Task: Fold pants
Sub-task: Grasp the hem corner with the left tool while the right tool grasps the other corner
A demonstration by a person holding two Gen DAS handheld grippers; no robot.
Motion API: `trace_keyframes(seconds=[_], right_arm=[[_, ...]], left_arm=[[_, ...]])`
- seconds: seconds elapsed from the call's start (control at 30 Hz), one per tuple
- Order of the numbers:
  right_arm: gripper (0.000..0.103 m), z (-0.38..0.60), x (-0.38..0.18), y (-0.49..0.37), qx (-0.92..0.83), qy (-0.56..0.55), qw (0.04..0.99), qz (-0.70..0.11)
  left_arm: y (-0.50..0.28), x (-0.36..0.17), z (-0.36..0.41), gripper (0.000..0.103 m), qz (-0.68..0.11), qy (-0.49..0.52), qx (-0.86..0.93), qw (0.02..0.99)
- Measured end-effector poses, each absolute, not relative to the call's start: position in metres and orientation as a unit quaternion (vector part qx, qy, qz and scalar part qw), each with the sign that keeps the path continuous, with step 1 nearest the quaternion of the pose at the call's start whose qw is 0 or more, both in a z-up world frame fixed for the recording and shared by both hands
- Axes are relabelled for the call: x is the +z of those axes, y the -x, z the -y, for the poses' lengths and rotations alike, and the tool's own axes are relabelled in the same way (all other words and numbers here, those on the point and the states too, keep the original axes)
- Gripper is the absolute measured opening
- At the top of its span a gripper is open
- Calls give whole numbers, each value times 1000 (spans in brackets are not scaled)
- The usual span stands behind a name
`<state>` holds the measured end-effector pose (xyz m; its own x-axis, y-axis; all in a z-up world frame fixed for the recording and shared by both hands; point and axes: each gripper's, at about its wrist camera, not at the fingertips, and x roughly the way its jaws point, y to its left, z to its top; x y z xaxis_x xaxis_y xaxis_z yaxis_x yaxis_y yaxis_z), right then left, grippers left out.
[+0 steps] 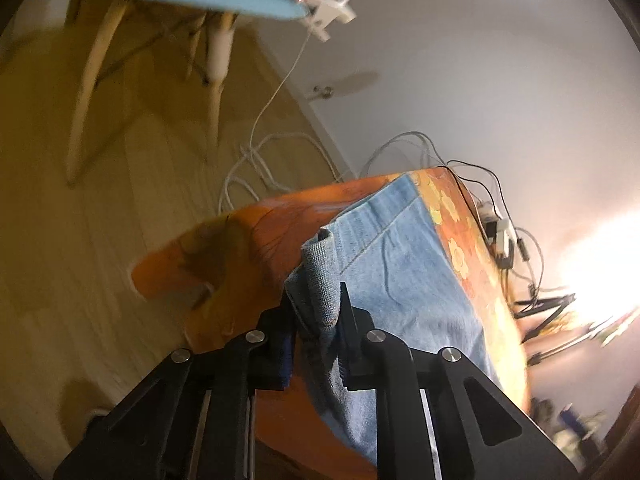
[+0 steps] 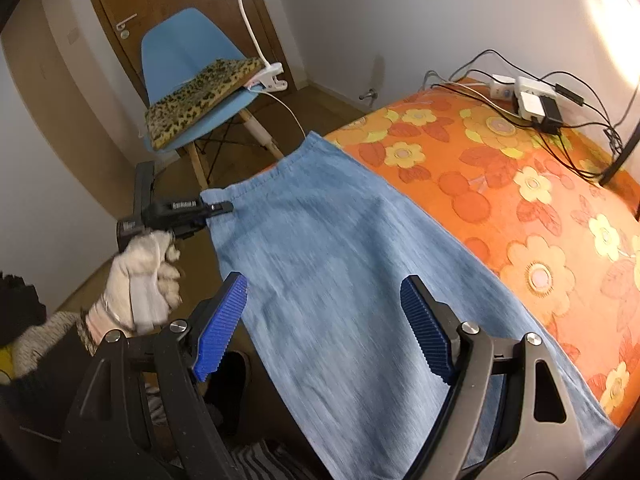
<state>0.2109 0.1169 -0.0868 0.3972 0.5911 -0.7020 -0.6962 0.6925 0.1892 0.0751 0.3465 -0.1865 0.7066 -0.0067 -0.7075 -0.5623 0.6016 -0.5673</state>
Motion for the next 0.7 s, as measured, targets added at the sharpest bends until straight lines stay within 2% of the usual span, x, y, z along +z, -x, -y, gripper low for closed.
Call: trace_keyframes(seconds=[0.27, 0.4, 0.7], right_arm=[[82, -181, -87, -276, 413, -15, 792, -449], [82, -220, -102, -315, 420, -62, 759, -494], [82, -302, -133, -339, 423, -10, 731, -536]], left_arm=[[-78, -142, -293, 13, -314, 289, 143, 893], [-81, -140, -271, 13, -310, 256, 104, 910], [-93, -157, -240, 13, -333, 220, 57, 915]])
